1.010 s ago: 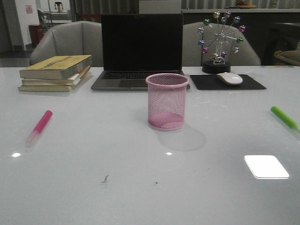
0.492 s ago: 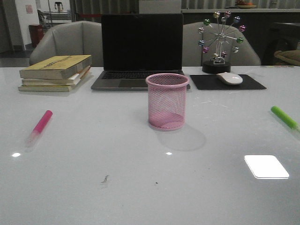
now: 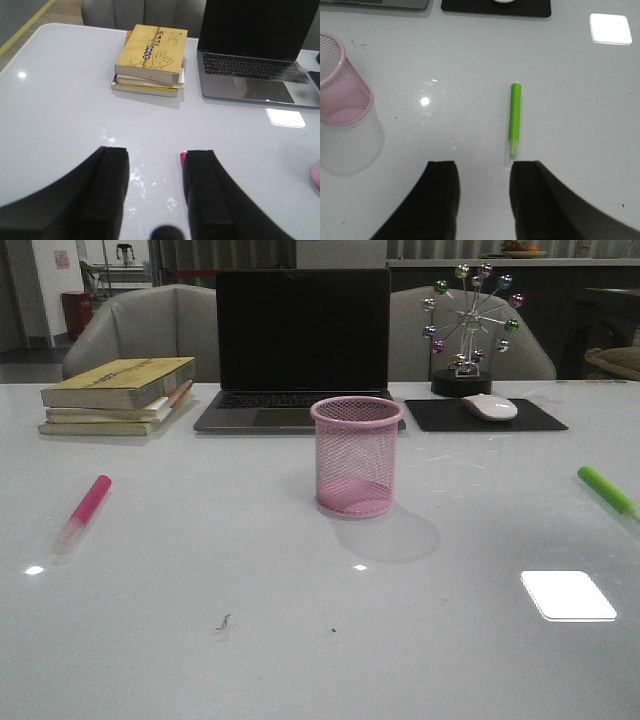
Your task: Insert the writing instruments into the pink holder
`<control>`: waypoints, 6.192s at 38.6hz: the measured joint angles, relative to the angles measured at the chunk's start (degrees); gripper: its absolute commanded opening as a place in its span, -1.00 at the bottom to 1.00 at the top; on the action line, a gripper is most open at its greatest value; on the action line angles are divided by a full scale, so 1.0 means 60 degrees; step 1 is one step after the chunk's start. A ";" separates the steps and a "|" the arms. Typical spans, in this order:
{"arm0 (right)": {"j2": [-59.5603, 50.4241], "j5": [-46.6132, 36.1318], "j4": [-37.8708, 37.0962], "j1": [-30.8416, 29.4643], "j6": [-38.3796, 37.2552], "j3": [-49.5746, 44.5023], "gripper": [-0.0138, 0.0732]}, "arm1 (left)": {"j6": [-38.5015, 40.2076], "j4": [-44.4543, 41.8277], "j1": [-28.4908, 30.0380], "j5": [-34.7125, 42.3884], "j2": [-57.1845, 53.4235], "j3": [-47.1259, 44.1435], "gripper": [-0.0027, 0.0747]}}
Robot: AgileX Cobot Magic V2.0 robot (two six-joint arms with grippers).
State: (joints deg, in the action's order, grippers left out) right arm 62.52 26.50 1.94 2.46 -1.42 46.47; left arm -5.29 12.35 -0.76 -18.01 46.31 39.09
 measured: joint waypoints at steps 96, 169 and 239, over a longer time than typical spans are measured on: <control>1.0434 0.1791 0.0252 -0.1003 0.0019 0.7479 -0.22 | 0.0000 0.0067 0.0000 -0.0292 0.0037 0.0000 -0.05; 0.8232 -0.8910 0.0592 0.3814 -0.0153 0.3609 -0.38 | 0.0000 0.0082 -0.0023 0.0203 0.0082 0.0000 -0.05; -0.4192 0.3035 -0.0595 -0.0779 0.0508 -0.1119 0.06 | -0.0066 -0.0329 -0.0023 0.0201 0.0082 0.0000 -0.05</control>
State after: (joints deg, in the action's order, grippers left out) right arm 37.36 44.71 -1.63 -2.21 1.63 39.75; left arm -5.69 10.38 -0.90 -16.81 46.80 39.09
